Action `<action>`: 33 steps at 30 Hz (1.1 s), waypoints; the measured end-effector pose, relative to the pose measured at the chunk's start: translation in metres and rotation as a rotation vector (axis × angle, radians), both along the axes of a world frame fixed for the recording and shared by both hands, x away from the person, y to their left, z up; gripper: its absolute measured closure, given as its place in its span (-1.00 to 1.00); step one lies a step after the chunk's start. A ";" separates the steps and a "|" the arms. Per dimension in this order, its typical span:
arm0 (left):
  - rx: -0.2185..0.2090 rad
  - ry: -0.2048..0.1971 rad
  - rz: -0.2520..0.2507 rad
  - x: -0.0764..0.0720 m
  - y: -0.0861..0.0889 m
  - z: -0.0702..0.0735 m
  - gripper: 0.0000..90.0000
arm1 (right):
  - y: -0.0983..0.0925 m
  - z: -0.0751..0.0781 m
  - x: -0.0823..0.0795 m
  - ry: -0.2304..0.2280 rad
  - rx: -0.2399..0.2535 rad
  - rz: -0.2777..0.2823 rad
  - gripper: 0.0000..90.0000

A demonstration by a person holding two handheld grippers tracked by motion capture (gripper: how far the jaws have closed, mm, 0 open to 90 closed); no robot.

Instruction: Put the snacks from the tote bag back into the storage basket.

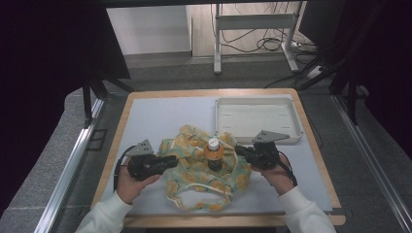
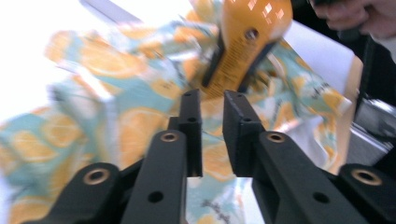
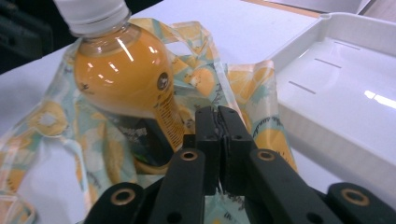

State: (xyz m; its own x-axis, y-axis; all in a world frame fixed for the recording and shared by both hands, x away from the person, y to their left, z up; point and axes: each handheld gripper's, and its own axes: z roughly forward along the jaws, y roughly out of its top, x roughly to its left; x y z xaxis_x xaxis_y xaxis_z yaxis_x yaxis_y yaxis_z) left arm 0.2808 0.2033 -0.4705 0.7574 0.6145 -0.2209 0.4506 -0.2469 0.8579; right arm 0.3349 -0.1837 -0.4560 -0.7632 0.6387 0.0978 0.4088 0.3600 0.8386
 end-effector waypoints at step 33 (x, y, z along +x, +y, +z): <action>0.045 -0.007 0.152 -0.003 0.036 -0.014 -0.32 | 0.014 0.014 -0.029 -0.087 0.002 0.090 -0.37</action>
